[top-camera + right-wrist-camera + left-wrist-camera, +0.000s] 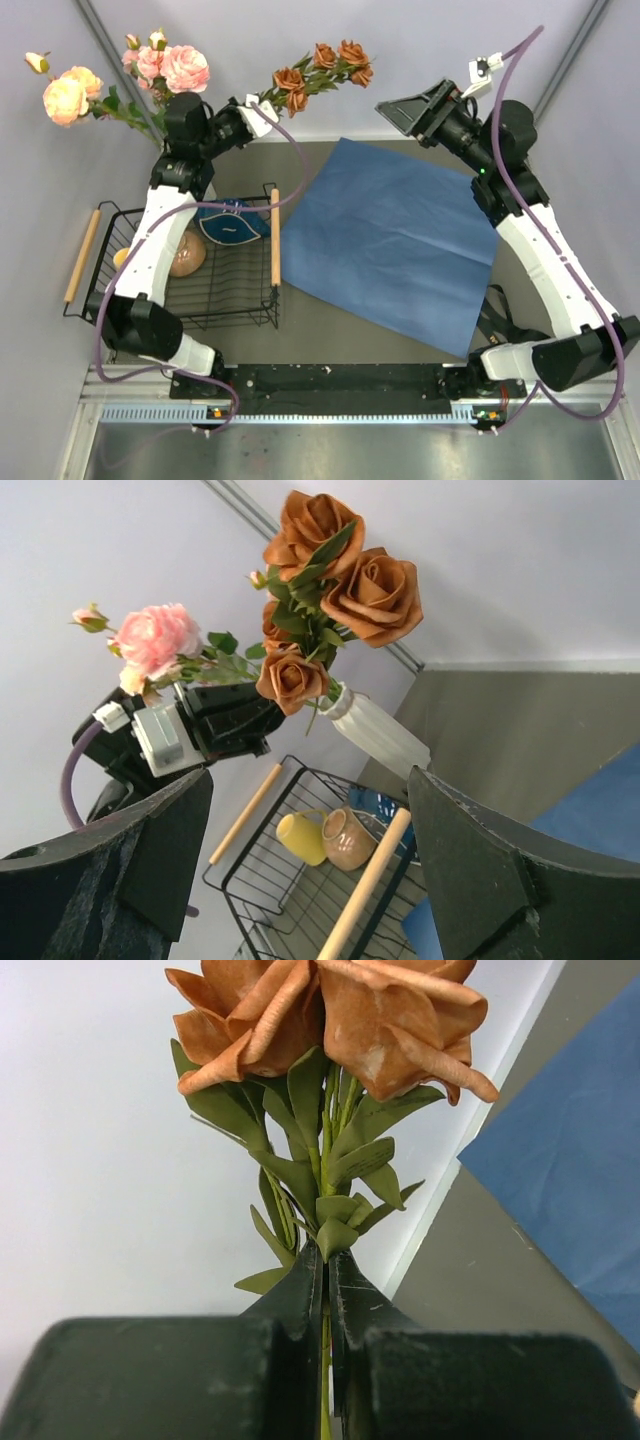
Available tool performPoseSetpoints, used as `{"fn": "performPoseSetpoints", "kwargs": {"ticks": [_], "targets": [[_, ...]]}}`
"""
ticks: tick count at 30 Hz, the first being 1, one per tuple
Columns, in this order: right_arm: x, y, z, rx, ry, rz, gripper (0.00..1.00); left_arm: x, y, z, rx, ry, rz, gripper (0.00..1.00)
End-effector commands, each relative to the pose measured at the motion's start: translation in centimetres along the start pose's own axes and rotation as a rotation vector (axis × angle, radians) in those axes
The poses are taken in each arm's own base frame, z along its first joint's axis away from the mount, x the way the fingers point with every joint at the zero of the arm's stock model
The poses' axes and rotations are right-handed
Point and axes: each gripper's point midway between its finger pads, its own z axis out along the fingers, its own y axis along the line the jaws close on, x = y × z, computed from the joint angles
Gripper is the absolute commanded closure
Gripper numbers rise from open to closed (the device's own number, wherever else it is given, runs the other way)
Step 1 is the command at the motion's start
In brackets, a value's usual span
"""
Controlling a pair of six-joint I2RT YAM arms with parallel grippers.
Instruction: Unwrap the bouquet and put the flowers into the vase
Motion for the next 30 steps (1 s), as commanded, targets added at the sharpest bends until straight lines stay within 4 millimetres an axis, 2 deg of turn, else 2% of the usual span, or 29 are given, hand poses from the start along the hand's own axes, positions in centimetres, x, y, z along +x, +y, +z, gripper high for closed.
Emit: {"fn": "performPoseSetpoints", "kwargs": {"ticks": [1,2,4,6,7,14,18,24,30], "targets": [[-0.2,-0.1,1.0,-0.026,0.016,-0.037,0.21,-2.3,1.4,1.3,0.03,-0.144,0.128,1.0],[0.1,-0.5,1.2,-0.02,0.025,-0.033,0.21,-2.2,1.4,1.6,0.037,-0.162,0.14,1.0],[0.3,-0.7,1.5,-0.024,0.034,-0.033,0.21,-0.7,1.4,2.4,0.045,-0.162,0.128,1.0],[0.5,-1.2,1.8,-0.017,0.043,-0.033,0.22,-0.9,2.6,2.7,-0.018,-0.199,0.187,1.0],[0.6,-1.5,1.9,-0.01,0.045,-0.037,0.22,0.4,2.0,2.9,-0.021,-0.198,0.181,1.0],[0.6,-2.5,2.7,0.012,0.049,-0.053,0.22,1.7,3.6,4.0,-0.035,-0.224,0.199,1.0],[1.1,-3.4,3.3,0.02,0.068,-0.041,0.22,1.6,4.6,3.8,-0.039,-0.217,0.207,1.0],[1.8,-4.7,3.7,0.033,0.094,-0.011,0.23,4.1,4.7,2.8,-0.072,-0.148,0.215,1.0],[2.1,-5.0,4.1,0.018,0.111,0.007,0.23,5.1,5.3,1.7,-0.105,-0.118,0.211,1.0]]}}
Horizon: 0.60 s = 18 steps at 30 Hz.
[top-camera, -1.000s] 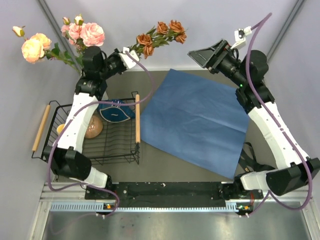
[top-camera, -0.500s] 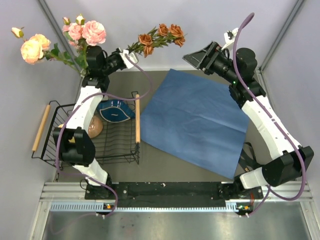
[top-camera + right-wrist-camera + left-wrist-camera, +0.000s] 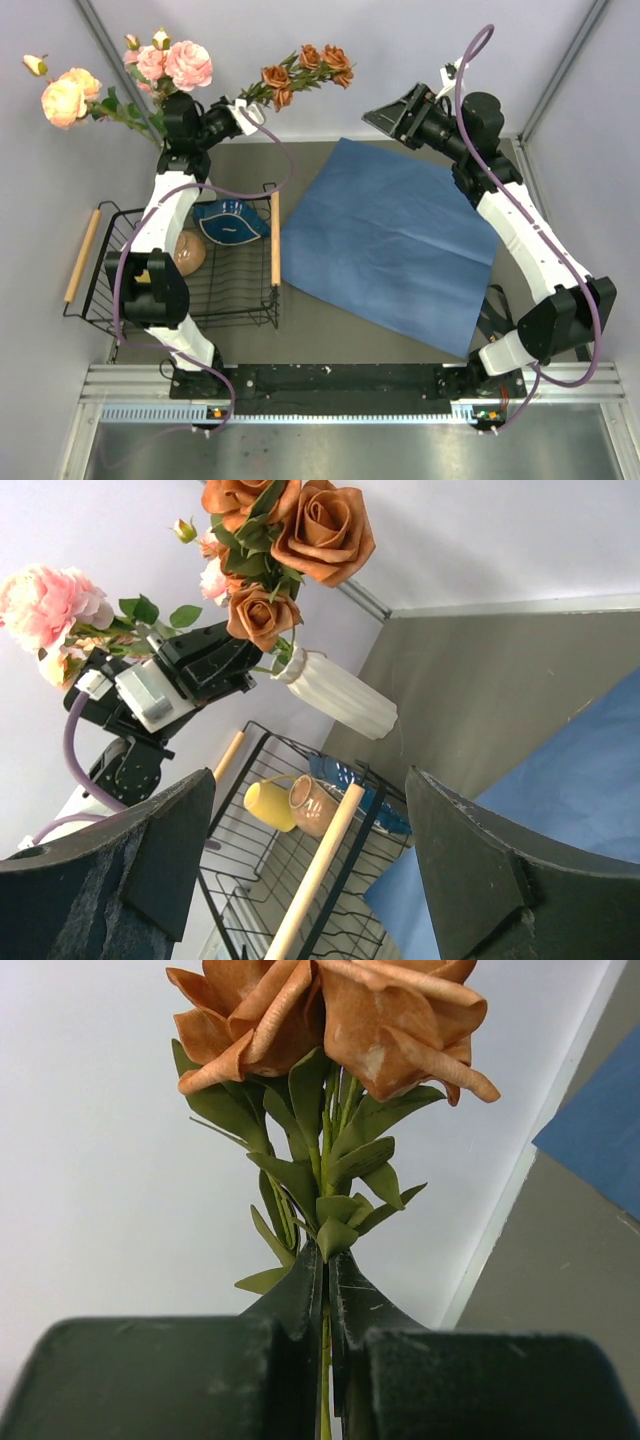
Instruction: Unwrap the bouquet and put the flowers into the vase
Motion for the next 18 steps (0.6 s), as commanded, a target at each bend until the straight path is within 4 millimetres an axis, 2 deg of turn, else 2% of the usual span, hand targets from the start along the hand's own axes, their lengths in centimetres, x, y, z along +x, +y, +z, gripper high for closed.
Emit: {"fn": "performPoseSetpoints", "kwargs": {"ticks": [1,9,11,13,14,15,18], "targets": [[-1.6,1.7,0.0,-0.064,-0.03,-0.02,0.23,-2.1,2.8,-1.7,-0.083,-0.025,0.086,1.0],[-1.3,1.4,0.1,-0.069,-0.02,-0.002,0.23,-1.6,3.3,-2.5,-0.152,-0.03,0.072,1.0],[-1.1,1.3,0.2,-0.067,-0.016,0.0,0.23,-1.1,3.3,-2.7,-0.198,-0.026,0.041,1.0],[-0.9,1.0,0.2,-0.062,-0.011,0.005,0.23,-1.4,4.4,-3.0,-0.269,-0.042,0.037,1.0],[-0.9,0.9,0.2,-0.061,-0.011,0.003,0.23,-0.8,4.0,-3.1,-0.281,-0.036,0.028,1.0],[-0.9,0.8,0.2,-0.059,-0.011,0.003,0.23,-1.1,4.5,-3.3,-0.315,-0.048,0.045,1.0],[-0.7,0.5,0.2,-0.052,-0.006,0.009,0.23,-0.3,4.5,-3.6,-0.357,-0.031,0.039,1.0]]}}
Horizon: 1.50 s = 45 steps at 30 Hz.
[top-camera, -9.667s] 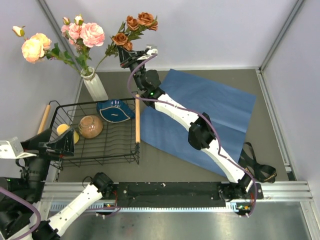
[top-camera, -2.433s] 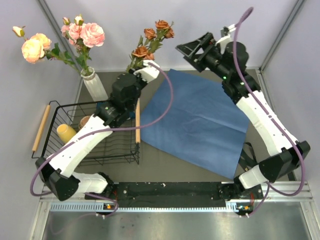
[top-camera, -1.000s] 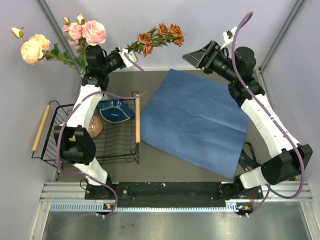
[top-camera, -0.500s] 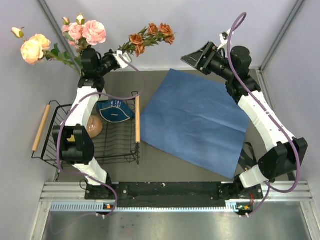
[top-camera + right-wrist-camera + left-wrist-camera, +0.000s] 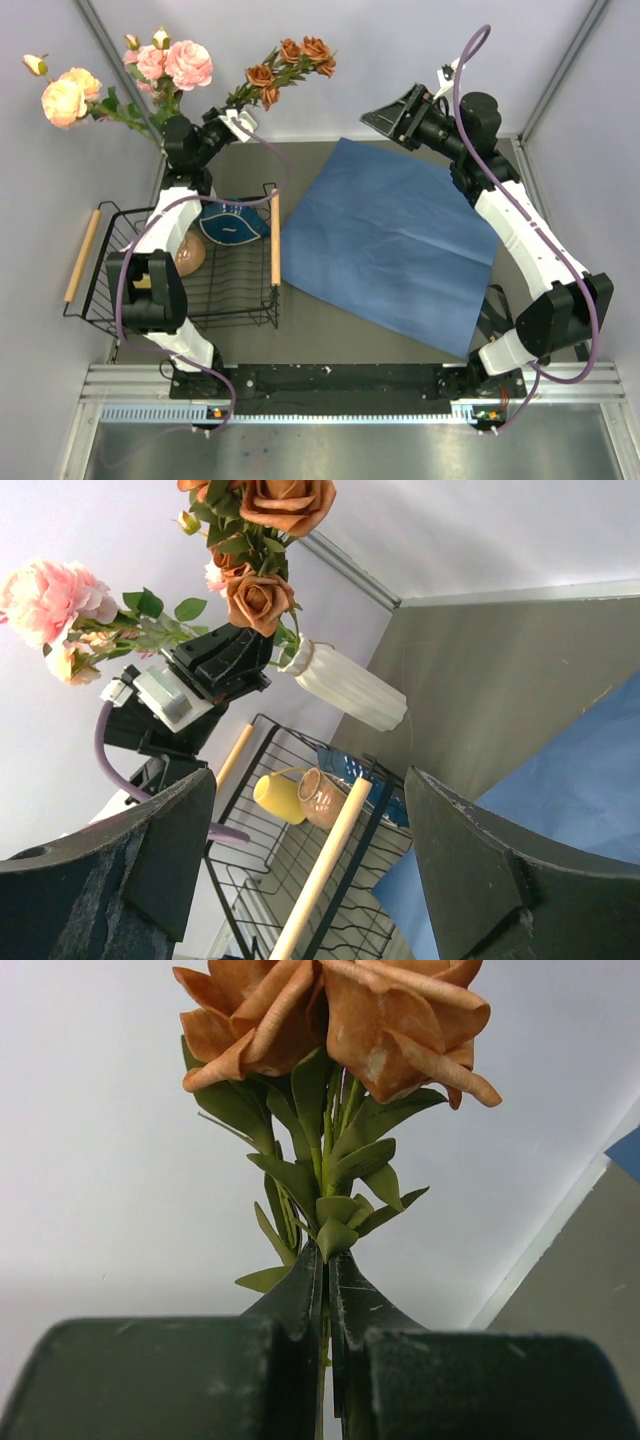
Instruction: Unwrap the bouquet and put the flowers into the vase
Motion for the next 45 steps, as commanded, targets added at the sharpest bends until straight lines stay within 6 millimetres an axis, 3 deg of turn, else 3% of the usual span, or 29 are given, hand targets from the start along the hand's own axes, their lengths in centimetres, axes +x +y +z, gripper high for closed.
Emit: {"fn": "performPoseSetpoints", "kwargs": {"ticks": [1,24,27,29,35,45], "targets": [[-1.1,0.5,-0.2,-0.034,-0.031,-0.023,0.23,-2.7,4.1,-1.1,-0.177,-0.065,0.053,1.0],[-0.3,-0.6,0.2,-0.015,-0.011,0.005,0.24,0.8,5.8,-4.3,-0.49,0.014,-0.031,1.0],[-0.3,-0.6,0.2,-0.017,-0.008,0.005,0.24,2.0,5.6,-4.9,-0.537,0.039,-0.054,1.0],[-0.3,-0.6,0.2,-0.018,-0.009,0.006,0.24,3.3,6.5,-6.2,-0.585,0.069,-0.051,1.0],[-0.1,-0.8,0.3,-0.017,-0.004,0.011,0.24,5.0,7.2,-7.3,-0.702,0.108,-0.098,1.0],[0.3,-1.4,0.6,-0.012,0.004,0.024,0.24,7.4,5.8,-8.4,-0.769,0.139,-0.199,1.0]]}}
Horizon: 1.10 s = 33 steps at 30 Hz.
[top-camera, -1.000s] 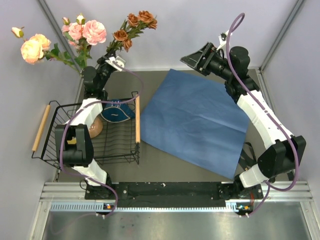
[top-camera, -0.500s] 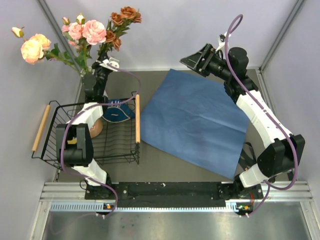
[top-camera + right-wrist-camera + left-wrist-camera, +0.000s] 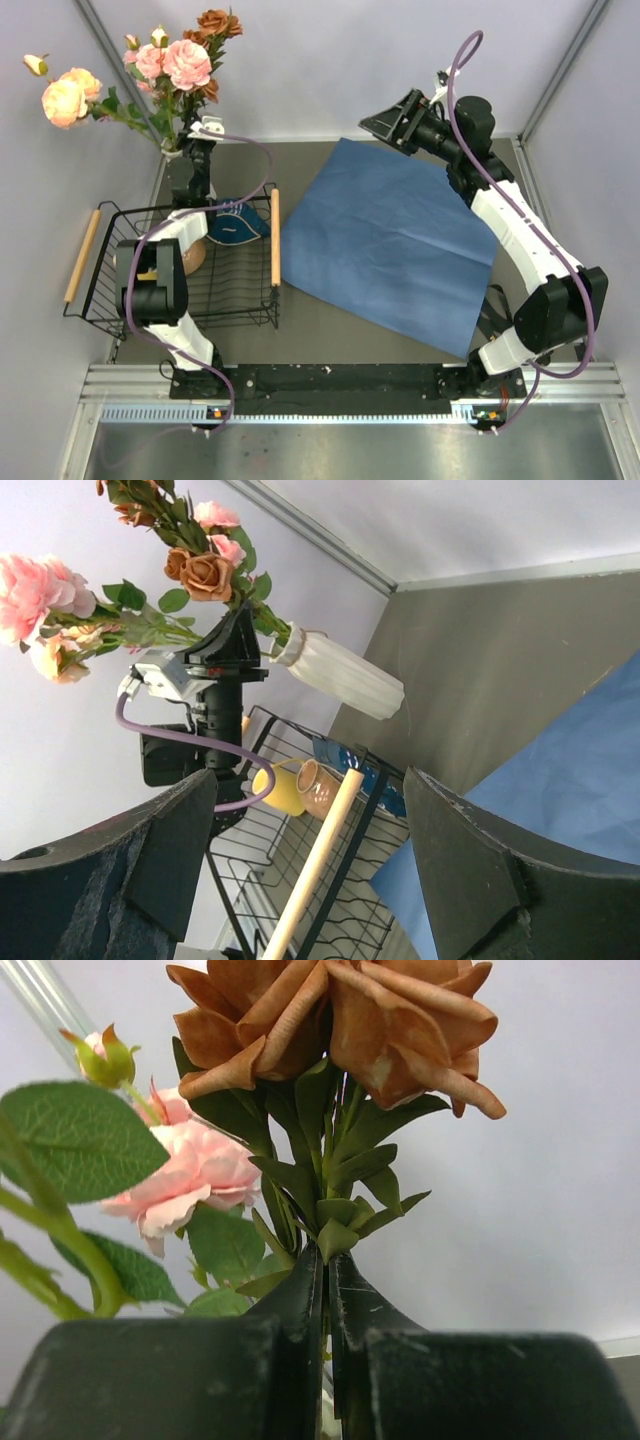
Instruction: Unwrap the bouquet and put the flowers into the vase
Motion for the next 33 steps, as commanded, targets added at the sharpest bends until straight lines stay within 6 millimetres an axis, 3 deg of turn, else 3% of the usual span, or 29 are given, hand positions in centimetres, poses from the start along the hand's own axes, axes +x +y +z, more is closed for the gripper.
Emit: {"fn": "performPoseSetpoints", "kwargs": {"ticks": [1,9,24,30,33], "targets": [[-0.7,0.2,0.1,-0.024,-0.022,-0.007,0.24,0.0,1.4,-0.6,-0.095,-0.018,-0.068,1.0],[-0.2,-0.3,0.4,-0.022,-0.006,0.012,0.25,1.4,1.5,-1.2,-0.14,0.011,-0.087,1.0],[0.6,-1.3,1.3,0.008,0.027,0.02,0.25,2.2,1.2,-2.1,-0.151,0.033,-0.127,0.99],[0.8,-1.0,1.3,0.005,0.033,0.021,0.25,1.7,2.0,-2.9,-0.183,0.031,-0.147,0.67],[1.1,-0.9,1.4,0.003,0.037,0.022,0.25,1.4,2.4,-3.2,-0.199,0.029,-0.158,0.6]]}}
